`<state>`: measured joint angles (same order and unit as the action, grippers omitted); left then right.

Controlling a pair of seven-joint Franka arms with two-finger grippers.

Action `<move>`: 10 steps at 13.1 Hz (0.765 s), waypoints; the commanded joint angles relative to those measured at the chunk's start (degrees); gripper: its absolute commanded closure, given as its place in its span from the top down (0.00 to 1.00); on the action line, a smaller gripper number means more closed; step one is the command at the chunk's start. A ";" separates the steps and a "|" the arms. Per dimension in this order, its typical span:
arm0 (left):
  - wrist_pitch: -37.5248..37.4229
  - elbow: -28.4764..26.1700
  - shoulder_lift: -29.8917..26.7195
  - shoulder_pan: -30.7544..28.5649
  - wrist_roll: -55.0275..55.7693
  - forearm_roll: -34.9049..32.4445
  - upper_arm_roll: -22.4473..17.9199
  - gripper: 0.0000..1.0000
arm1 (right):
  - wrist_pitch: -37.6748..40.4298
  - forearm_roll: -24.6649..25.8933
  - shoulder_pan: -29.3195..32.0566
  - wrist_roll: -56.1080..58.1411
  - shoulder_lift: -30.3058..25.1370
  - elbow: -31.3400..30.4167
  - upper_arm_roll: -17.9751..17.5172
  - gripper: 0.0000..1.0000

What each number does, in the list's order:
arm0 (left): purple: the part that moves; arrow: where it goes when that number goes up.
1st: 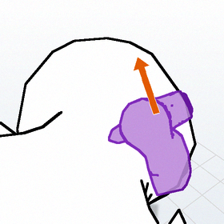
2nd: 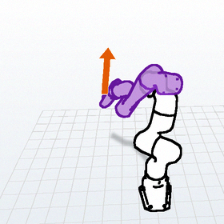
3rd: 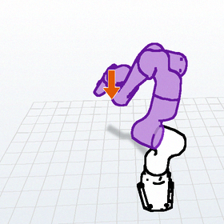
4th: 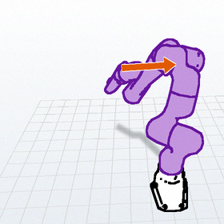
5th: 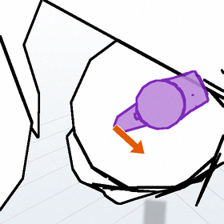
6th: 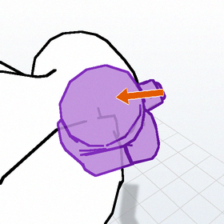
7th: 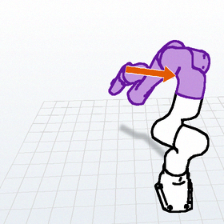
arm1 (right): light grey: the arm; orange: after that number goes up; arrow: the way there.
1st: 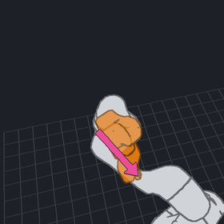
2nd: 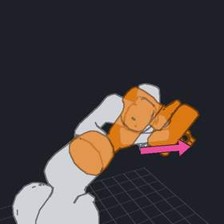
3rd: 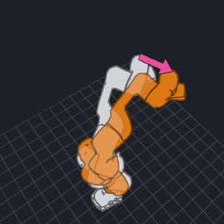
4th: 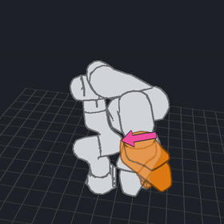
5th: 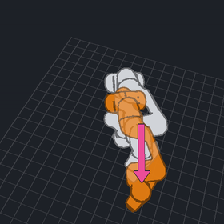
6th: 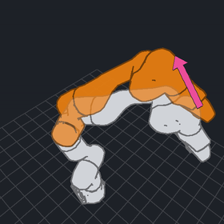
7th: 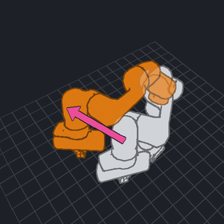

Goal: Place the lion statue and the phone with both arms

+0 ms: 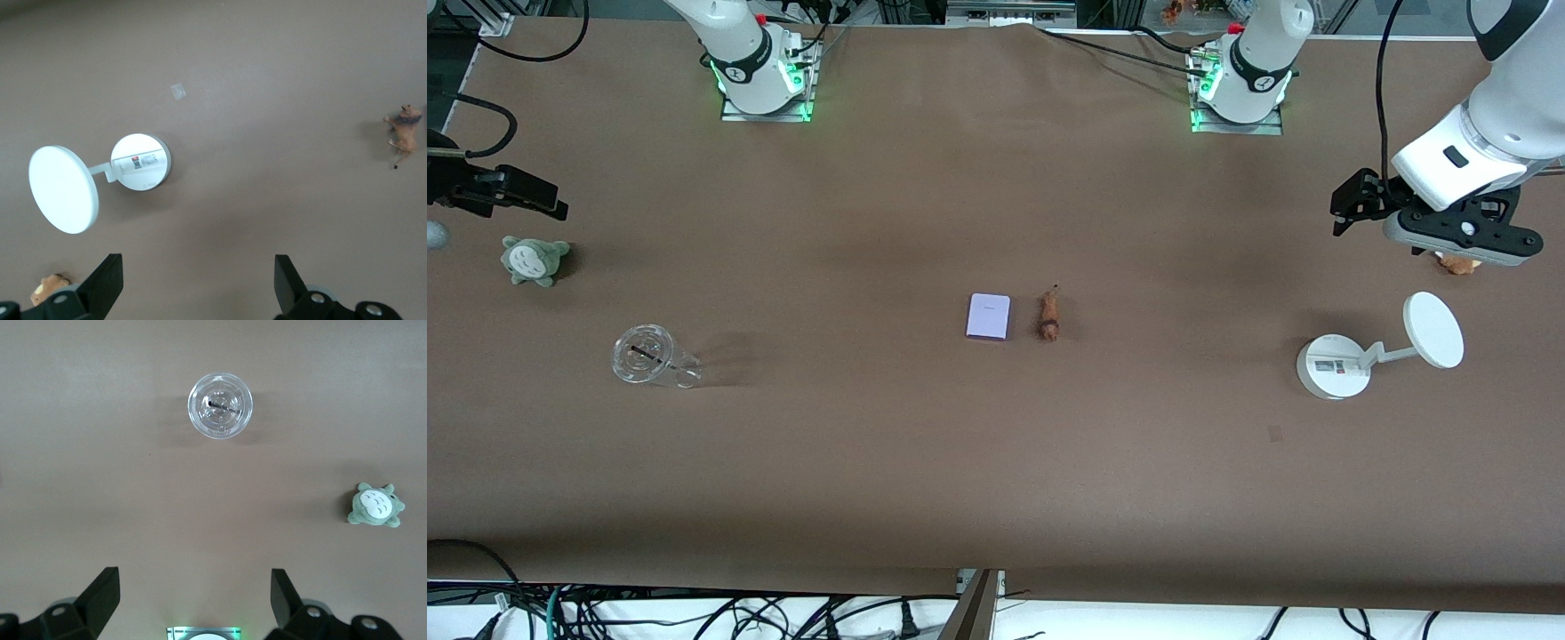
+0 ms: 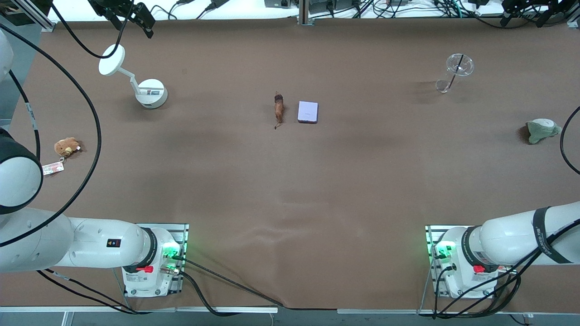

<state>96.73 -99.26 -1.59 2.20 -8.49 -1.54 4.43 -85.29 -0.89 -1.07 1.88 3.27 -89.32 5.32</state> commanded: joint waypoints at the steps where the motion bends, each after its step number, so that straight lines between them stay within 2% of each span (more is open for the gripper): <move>1: -1.19 -0.67 1.75 0.17 -0.83 5.21 -0.04 1.00 | 1.18 0.36 -0.33 -0.39 1.12 1.34 -0.58 1.00; 4: -2.96 -0.94 6.14 1.04 -0.30 11.46 1.10 1.00 | 0.83 0.63 -2.26 -0.39 2.79 1.43 -0.49 1.00; 5: -0.69 -1.02 7.72 1.22 -0.13 11.82 1.98 1.00 | 0.74 0.54 -2.44 -0.48 3.57 1.43 -0.58 1.00; 8: 9.93 -1.73 12.64 1.31 7.67 11.48 8.56 1.00 | 0.39 -2.09 -2.27 0.05 5.07 1.52 -0.40 1.00; 10: 18.01 -1.73 17.82 2.27 9.45 11.38 11.73 1.00 | 0.39 -2.45 -2.53 0.23 5.60 1.60 -0.49 1.00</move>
<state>109.15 -101.36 11.95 3.62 -1.12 9.40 13.91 -85.37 -2.20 -3.42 1.84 8.10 -89.21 4.78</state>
